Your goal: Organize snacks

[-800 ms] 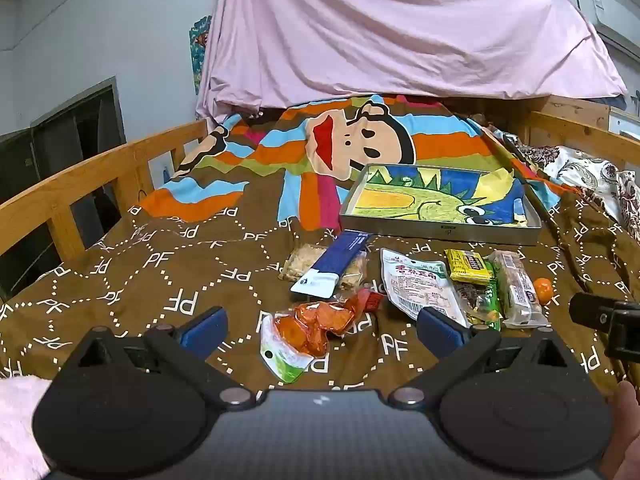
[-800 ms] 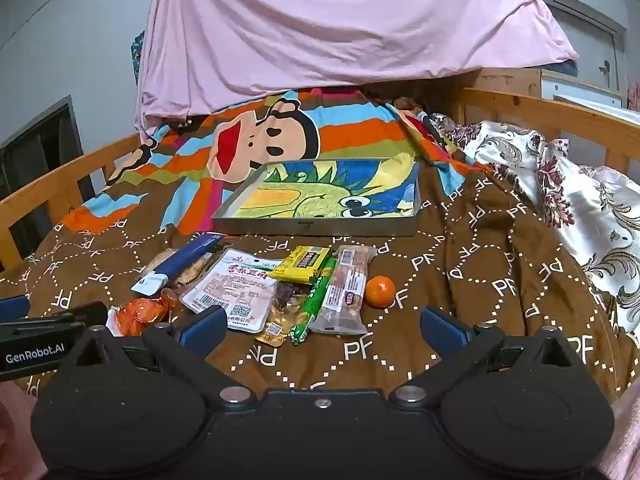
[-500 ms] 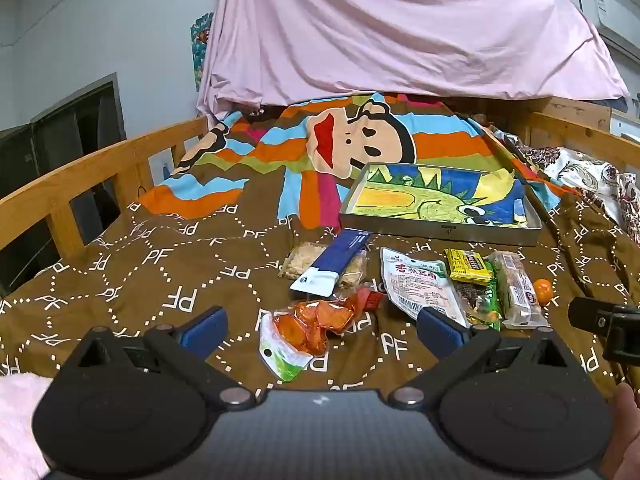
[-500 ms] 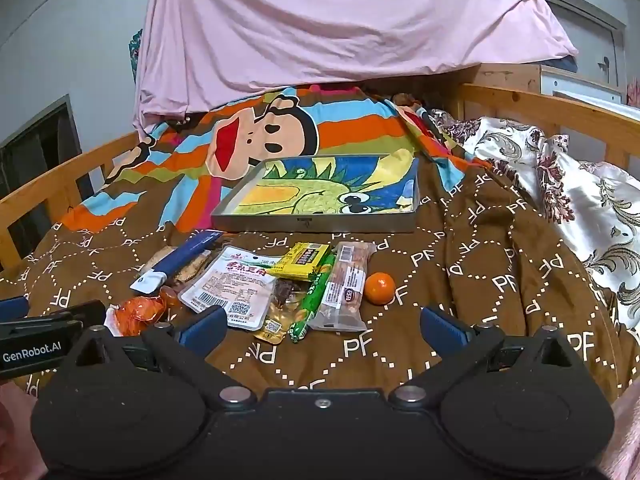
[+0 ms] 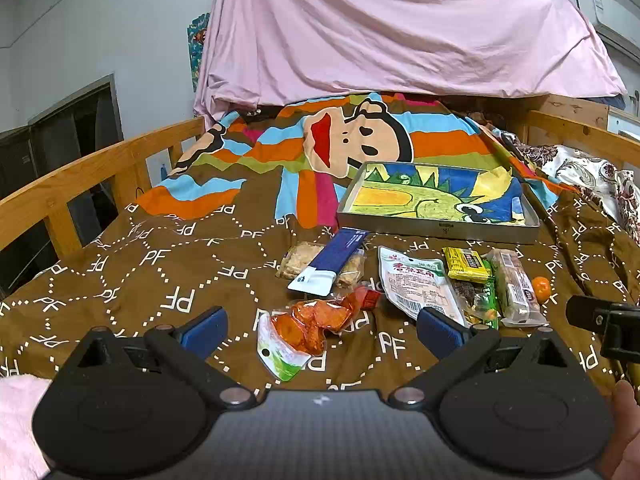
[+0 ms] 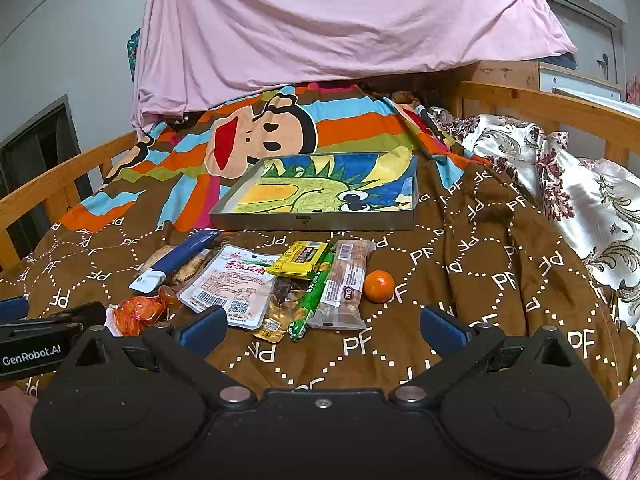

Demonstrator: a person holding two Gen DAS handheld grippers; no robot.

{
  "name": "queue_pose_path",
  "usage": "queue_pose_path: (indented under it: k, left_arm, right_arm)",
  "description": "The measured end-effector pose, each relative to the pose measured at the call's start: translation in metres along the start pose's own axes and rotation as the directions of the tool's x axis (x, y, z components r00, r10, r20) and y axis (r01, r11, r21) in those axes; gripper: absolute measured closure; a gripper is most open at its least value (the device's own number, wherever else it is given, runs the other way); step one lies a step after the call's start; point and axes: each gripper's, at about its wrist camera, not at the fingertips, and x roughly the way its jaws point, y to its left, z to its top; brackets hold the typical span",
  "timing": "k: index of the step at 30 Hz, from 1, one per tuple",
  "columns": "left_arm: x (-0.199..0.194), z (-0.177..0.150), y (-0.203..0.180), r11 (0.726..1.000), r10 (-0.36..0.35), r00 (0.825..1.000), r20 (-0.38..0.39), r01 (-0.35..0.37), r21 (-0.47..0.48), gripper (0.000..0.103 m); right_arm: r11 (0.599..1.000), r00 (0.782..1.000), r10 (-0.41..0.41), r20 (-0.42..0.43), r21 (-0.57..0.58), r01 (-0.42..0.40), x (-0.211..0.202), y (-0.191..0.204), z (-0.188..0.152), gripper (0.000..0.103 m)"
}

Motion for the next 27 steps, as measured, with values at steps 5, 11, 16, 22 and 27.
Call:
queue_pose_path:
  k: [5,11,16,22,27]
  left_arm:
    - [-0.0002,-0.0005,0.0004,1.000,-0.001,1.000,-0.001,0.001,-0.001,0.001]
    - [-0.0002,-0.0004,0.0004,1.000,-0.001,1.000,-0.002,0.001,-0.001,0.001]
    - [-0.0001,-0.0004,0.0003,1.000,-0.001,1.000,-0.003,0.001,-0.001,0.001]
    - [0.0001,-0.0002,0.0001,1.000,-0.002,1.000,-0.004,0.002,-0.002,0.000]
    - [0.0007,-0.0021,-0.0022,1.000,-0.003,1.000,-0.006,0.003,-0.001,0.001]
  right_arm:
    - [1.000,1.000,-0.001,0.000,0.004,0.001,0.0029,-0.0026,-0.0028,0.001]
    - [1.000,1.000,-0.006,-0.005,0.009,0.006,0.0031,-0.0020,-0.0037,0.001]
    - [1.000,1.000,-0.007,-0.008,0.011,0.007,0.0033,-0.0020,-0.0036,0.001]
    - [1.000,1.000,-0.008,-0.010,0.014,0.008,0.0039,-0.0023,-0.0038,0.001]
    - [1.000,1.000,-0.008,-0.010,0.014,0.008,0.0040,-0.0025,-0.0038,0.001]
